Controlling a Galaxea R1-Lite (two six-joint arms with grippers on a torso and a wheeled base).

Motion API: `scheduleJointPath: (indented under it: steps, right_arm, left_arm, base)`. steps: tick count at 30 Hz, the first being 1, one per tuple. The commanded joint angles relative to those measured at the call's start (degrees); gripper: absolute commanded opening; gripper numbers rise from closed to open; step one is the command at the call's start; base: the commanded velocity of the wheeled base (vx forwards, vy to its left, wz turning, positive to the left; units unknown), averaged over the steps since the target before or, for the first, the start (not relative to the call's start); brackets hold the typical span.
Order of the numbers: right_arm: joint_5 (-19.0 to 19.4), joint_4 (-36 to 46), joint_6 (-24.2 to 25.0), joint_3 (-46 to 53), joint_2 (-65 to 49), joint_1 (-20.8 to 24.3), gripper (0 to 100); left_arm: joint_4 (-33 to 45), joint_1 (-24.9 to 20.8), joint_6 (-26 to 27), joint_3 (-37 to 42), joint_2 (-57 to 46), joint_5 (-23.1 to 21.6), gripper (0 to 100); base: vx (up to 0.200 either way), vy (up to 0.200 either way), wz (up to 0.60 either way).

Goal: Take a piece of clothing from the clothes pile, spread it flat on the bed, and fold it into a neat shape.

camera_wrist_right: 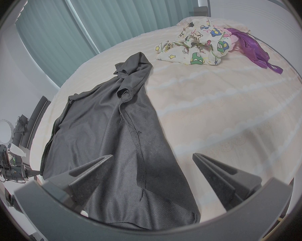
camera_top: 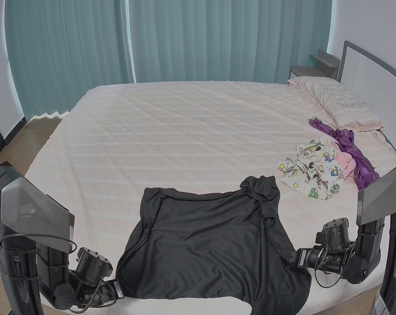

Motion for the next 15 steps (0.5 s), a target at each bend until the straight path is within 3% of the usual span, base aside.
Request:
scheduleJointPath:
  steps: [1, 6, 15]
  right_arm:
    - [-0.22, -0.08, -0.69, -0.04, 1.00, -0.08, 100]
    - [-0.39, -0.08, -1.66, 0.40, 0.82, -0.08, 100]
    - [-0.57, -0.08, -2.71, 0.75, 1.18, -0.08, 100]
  left_arm:
    - [6.63, -0.18, 1.79, 0.92, -4.81, 0.37, 0]
    - [15.69, -0.27, 4.52, 0.84, -12.19, 0.28, 0]
    - [18.94, -0.27, 6.10, 0.84, -11.05, -0.07, 0]
  base:
    - [0.000, 0.000, 0.00]
    - [0.000, 0.000, 0.00]
    - [0.000, 0.000, 0.00]
